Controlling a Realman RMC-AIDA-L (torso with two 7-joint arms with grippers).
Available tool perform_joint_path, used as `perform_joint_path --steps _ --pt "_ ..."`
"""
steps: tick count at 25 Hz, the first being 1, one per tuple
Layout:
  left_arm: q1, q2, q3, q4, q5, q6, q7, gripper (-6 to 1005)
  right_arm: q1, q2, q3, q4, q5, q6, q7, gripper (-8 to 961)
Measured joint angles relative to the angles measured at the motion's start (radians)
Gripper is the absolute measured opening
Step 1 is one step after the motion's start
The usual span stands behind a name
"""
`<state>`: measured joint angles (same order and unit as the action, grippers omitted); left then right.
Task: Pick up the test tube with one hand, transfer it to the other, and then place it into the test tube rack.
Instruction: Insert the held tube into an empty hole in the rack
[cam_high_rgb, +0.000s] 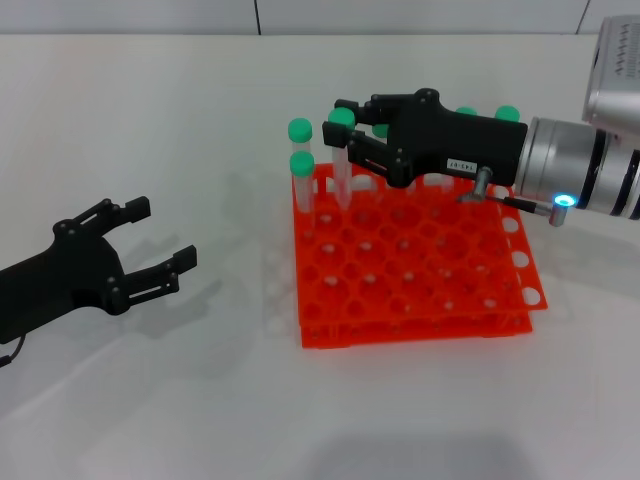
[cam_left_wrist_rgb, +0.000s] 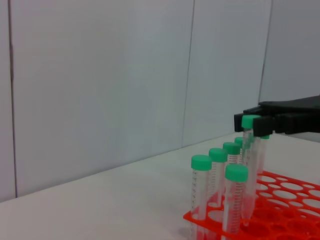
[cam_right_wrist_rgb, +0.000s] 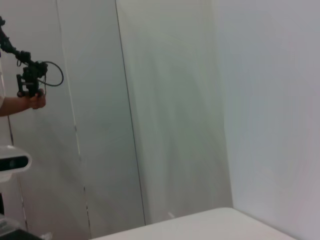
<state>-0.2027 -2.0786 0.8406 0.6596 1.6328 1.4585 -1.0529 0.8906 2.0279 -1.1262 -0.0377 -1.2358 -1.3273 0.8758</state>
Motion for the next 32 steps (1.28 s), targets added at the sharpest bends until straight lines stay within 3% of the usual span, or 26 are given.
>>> perform_joint_path --steps 32 --pt "-0.027 -0.001 0.000 -0.025 -0.001 -0.024 0.013 888 -0.003 0.000 -0.029 0.037 -0.004 0.074 -0.029 402"
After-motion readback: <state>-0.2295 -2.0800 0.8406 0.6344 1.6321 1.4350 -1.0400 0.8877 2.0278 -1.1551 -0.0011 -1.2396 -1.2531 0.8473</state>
